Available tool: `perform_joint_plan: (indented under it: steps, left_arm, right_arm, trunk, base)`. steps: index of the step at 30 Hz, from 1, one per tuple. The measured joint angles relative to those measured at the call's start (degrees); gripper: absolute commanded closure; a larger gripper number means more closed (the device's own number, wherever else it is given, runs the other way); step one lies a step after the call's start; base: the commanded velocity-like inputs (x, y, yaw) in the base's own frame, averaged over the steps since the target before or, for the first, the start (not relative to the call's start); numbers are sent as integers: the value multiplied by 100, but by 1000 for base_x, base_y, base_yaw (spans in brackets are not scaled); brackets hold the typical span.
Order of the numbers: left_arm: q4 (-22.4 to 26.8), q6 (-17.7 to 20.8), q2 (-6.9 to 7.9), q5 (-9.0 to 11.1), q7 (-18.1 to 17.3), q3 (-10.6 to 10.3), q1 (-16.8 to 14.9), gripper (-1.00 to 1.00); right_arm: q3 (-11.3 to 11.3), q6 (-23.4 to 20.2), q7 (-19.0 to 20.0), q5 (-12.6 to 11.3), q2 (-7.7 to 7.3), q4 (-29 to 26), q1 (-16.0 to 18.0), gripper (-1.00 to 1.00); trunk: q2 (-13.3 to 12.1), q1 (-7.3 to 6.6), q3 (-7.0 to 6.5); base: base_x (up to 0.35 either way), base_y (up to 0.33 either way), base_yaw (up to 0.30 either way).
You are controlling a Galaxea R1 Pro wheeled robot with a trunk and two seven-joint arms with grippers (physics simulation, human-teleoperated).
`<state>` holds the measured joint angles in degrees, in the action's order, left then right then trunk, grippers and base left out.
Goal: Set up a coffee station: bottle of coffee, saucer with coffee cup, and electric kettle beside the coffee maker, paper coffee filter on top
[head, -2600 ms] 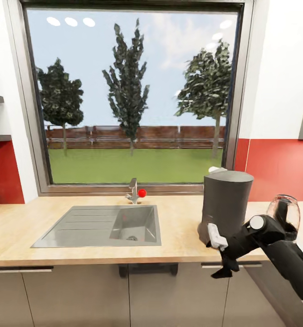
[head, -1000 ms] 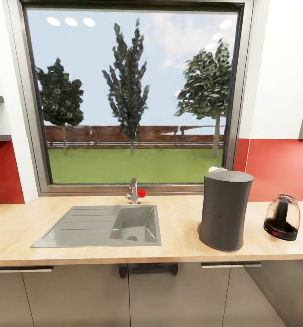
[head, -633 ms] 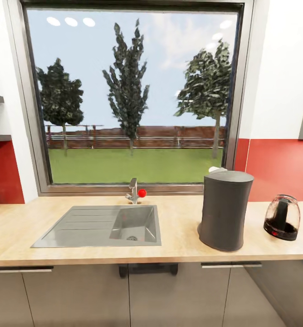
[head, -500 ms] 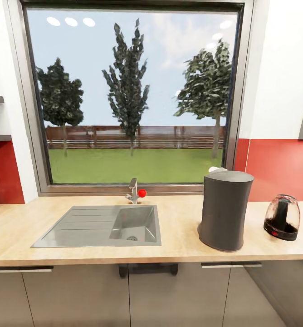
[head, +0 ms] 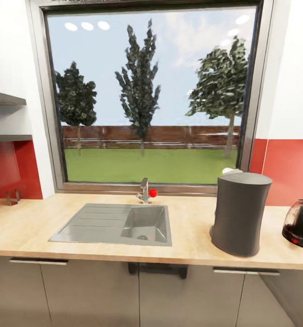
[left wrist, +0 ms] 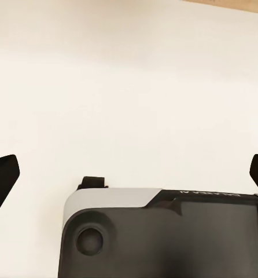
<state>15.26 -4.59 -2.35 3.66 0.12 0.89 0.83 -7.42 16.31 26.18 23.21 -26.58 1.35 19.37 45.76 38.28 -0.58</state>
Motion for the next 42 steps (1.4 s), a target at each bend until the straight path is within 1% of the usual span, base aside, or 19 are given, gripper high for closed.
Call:
perform_joint_plan:
  steps: [15, 34, 38, 42]
  left_arm:
    - [-4, 0, 0, 0, 7, 0, 0, -100]
    - [-4, 0, 0, 0, 12, 0, 0, -100]
    - [-3, 0, 0, 0, 12, 0, 0, -100]
    - [-5, 0, 0, 0, 12, 0, 0, -100]
  right_arm:
    - [-1, 4, 0, 10, 70, 0, 0, -100]
    - [-1, 2, 7, 9, 87, 6, 0, -100]
    - [0, 0, 2, 9, 92, 7, 0, -100]
    - [-4, -4, -12, 3, 170, 14, 0, -100]
  trunk:
    - [1, 1, 0]
    - [1, 1, 0]
    - [0, 0, 0]
    - [0, 1, 0]
  base:
    - [0, 0, 271]
    - [0, 0, 272]
    - [0, 0, 186]
    - [0, 0, 57]
